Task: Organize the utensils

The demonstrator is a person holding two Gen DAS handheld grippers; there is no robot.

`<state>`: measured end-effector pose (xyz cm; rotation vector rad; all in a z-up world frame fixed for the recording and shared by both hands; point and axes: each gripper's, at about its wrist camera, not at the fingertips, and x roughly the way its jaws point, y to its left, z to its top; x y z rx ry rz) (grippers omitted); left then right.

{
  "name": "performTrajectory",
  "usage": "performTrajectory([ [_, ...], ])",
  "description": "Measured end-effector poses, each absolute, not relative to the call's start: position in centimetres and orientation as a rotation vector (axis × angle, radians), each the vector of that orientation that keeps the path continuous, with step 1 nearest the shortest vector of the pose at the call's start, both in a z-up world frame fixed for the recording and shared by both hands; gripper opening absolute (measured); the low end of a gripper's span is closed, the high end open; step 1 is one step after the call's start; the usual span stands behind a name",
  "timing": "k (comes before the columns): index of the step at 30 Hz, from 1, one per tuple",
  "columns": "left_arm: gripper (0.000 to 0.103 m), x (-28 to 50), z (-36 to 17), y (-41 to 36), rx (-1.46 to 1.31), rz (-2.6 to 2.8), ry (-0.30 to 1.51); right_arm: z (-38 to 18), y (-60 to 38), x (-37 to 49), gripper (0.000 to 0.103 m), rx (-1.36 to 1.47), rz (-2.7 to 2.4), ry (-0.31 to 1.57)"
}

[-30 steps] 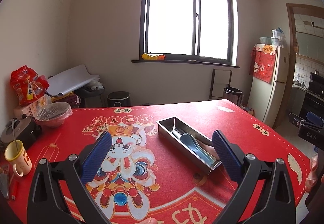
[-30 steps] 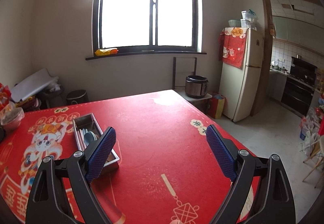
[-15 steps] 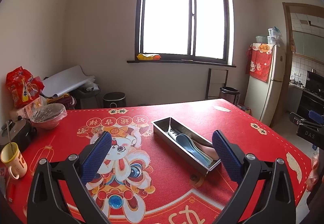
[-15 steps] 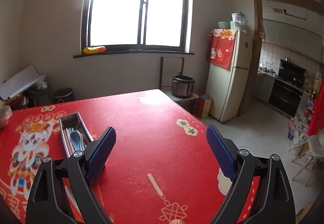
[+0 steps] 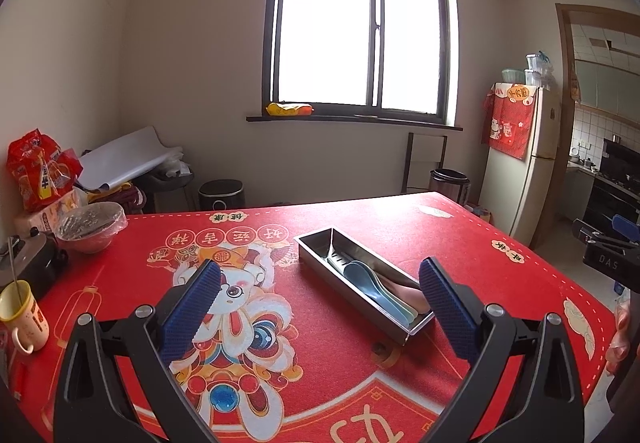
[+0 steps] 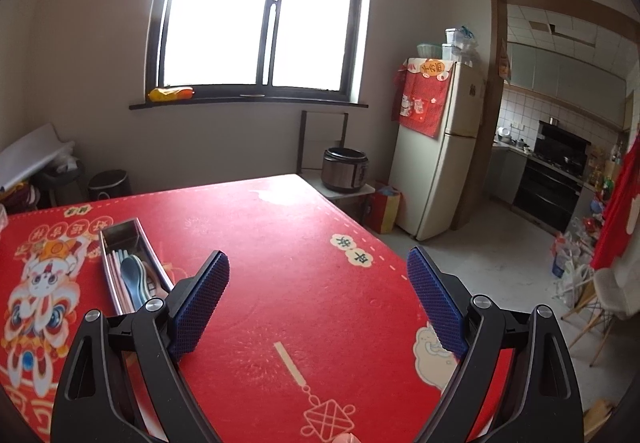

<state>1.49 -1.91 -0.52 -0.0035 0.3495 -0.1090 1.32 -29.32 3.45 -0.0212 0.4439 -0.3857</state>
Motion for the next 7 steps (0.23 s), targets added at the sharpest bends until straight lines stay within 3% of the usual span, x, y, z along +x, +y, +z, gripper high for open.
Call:
performTrajectory([
  [7, 0.097, 1.5, -0.71, -1.92, -0.001, -0.107, 0.358, 3.3, -29.23, 1.25, 0.087, -0.022, -0.385, 0.451],
])
